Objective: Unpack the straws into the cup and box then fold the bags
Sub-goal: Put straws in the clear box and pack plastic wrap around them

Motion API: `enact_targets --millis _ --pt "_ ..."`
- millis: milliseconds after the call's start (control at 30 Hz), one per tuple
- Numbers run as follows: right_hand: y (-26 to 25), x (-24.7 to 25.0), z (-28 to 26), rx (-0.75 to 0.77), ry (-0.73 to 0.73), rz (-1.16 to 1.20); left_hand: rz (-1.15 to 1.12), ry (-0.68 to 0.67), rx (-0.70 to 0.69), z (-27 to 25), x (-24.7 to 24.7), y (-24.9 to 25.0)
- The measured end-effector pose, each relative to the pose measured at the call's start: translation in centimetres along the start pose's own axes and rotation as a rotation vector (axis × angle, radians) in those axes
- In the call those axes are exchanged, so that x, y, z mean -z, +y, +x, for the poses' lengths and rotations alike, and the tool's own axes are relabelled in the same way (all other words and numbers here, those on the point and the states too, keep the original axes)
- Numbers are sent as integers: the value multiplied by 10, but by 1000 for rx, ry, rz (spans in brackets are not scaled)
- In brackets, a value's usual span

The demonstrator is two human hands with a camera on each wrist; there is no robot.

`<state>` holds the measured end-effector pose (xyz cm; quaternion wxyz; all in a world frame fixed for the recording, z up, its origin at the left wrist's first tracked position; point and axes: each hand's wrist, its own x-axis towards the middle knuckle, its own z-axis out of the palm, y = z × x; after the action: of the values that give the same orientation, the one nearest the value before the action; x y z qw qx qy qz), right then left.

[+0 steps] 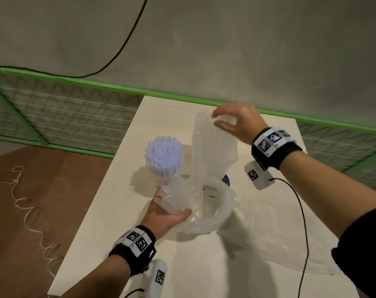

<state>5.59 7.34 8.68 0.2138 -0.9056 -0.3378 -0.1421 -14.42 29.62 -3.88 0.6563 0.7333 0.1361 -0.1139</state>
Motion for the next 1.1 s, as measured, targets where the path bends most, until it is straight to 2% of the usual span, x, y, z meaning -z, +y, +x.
enact_targets --millis 100,167,233,300,367,433,500,567,633,700,833,1100 --pt "8 -29 -18 101 -259 -175 -9 6 -1 -1 0 1" --pt "8 -35 -29 37 -388 -206 -19 6 3 -1 -1 2" --pt "3 -33 -35 0 -443 -218 -24 9 6 -2 -1 2" --pt "-8 -25 -38 -18 -378 -220 -29 18 8 -3 -2 2" --pt "-26 -15 -44 -20 -168 -188 -36 21 1 -2 -3 2" --pt "-52 -11 -59 -3 31 -42 -42 17 -5 -2 -3 1" --pt "-81 -17 -85 -59 -2 151 -53 18 -15 -1 -3 0" --pt "-106 -31 -118 -200 -157 299 -60 27 -30 0 -3 -2" --pt "-125 -48 -147 -327 -328 359 -71 24 -43 2 -3 -4" --pt "-137 -66 -161 -386 -416 328 -78 20 -60 3 -4 -6" --pt "-144 -87 -151 -443 -321 255 -76 18 -85 2 -8 -7" --pt "-126 -86 -140 -430 -195 373 -35 80 -126 11 -2 -13"
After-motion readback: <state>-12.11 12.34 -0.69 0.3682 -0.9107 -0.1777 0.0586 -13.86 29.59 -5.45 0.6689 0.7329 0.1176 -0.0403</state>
